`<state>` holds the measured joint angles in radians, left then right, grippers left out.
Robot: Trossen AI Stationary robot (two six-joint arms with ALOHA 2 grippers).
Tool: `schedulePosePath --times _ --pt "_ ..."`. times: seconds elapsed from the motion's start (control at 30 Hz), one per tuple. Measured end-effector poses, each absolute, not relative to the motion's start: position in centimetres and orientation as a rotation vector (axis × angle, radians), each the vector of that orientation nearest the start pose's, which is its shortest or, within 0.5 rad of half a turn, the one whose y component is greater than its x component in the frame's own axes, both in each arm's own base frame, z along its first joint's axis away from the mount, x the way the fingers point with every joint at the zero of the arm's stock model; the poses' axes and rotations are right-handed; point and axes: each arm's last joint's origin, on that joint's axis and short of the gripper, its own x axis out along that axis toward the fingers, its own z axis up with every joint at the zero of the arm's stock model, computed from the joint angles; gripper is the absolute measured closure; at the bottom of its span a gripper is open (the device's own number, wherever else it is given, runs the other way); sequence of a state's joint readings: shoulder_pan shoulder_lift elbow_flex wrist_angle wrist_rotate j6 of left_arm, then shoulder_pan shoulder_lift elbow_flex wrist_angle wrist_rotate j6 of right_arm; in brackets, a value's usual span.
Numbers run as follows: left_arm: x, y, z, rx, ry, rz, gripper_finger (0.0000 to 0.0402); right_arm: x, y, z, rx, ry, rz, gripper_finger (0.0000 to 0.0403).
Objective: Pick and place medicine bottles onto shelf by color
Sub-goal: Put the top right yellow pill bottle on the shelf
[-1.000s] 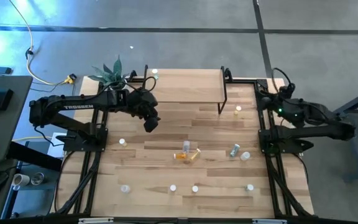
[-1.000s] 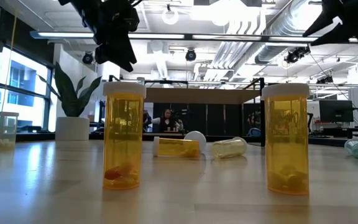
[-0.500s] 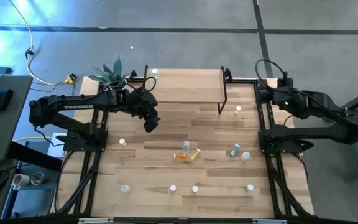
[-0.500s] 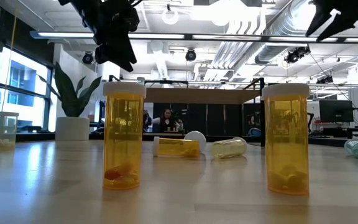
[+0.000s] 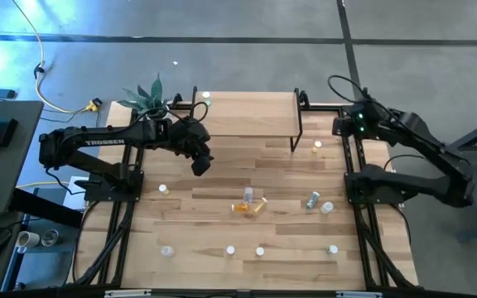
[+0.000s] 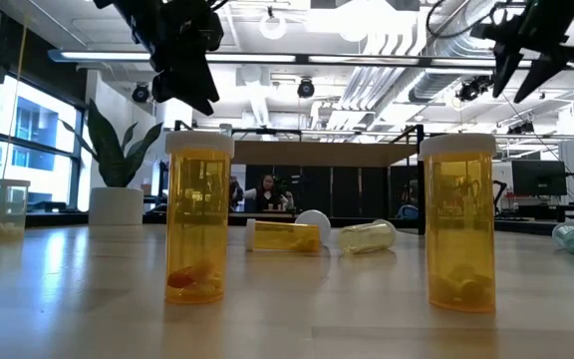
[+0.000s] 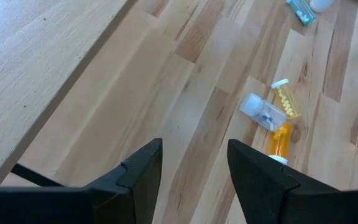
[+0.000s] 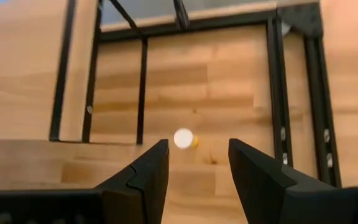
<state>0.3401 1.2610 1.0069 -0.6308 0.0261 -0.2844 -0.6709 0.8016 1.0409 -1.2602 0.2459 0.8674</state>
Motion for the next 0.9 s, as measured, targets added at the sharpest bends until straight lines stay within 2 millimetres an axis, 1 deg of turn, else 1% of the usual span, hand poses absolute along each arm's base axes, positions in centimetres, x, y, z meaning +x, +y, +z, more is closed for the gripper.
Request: schedulePosePath --times 0.1,0.3,0.6,0.73,0.9 --pt "23.9 8.4 27.7 -0.426 0.829 0.417 0.0231 8.5 -8.6 32.3 1.003 0.676 -1.225 0.0245" --pt "23.9 8.4 27.7 -0.426 0.829 0.417 0.0231 8.8 -11.8 30.9 1.073 0.796 -1.242 0.0245" --pt "23.9 8.4 27.7 -0.426 0.829 0.417 0.0231 8.6 -16.3 28.6 1.231 0.870 -1.151 0.0245" --pt "23.9 8.4 27.7 -0.426 0.829 0.417 0.0231 8.7 -17.5 27.5 1.290 0.916 -1.135 0.0245" --pt "23.9 8.4 27.7 -0.426 0.829 0.417 0.0231 9.2 -18.5 26.4 1.336 0.968 -1.138 0.0245"
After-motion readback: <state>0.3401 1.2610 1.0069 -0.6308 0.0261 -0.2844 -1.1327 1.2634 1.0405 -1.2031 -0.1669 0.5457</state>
